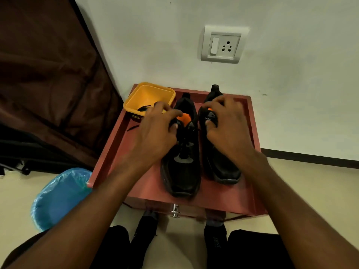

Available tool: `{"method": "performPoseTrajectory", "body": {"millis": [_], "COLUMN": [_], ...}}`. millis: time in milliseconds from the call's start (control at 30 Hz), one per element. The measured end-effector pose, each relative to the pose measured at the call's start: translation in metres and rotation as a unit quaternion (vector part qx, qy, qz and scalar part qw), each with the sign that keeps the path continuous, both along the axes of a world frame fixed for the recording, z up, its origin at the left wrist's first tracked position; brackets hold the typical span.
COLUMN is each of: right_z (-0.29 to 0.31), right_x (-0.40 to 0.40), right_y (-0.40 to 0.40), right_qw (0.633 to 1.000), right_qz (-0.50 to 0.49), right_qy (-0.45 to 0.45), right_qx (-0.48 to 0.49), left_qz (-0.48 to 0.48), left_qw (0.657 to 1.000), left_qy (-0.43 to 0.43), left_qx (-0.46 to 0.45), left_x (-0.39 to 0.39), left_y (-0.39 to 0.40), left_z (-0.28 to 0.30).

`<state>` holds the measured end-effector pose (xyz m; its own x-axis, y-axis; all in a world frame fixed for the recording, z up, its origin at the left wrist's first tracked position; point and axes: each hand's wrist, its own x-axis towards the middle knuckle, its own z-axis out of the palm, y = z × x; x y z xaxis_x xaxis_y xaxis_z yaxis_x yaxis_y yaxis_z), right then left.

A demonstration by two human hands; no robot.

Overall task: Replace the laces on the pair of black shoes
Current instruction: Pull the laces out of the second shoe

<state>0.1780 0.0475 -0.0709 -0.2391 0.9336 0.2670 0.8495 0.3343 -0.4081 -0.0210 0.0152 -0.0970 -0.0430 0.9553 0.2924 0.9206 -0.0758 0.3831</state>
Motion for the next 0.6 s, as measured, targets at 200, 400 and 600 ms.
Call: {"method": "performPoseTrajectory", "body": {"millis": [200,400,600], "right_z": [-0.025,-0.022,-0.02], "right_x": [-0.02,-0.015,-0.015], "right_y": [-0.003,0.0,-0.005], "right_qw": [0.973,0.982,0.985], "right_qz": [0.114,0.082,0.069], "right_qy": [-0.14,-0.104,-0.083], "right_qx": [-0.144,-0.136,-0.137], "left_qz": [-0.125,-0.11,-0.086], "left_qw": [0.982,0.984,0.992], "left_qy": [-0.064,-0.101,-0.074], "left_qx": [-0.126,-0.1,-0.049], "left_x": [-0.001,-0.004,-0.001], "left_y": [0.014,0.014,0.013], "left_z": [-0.022,-0.015,-0.014]}}
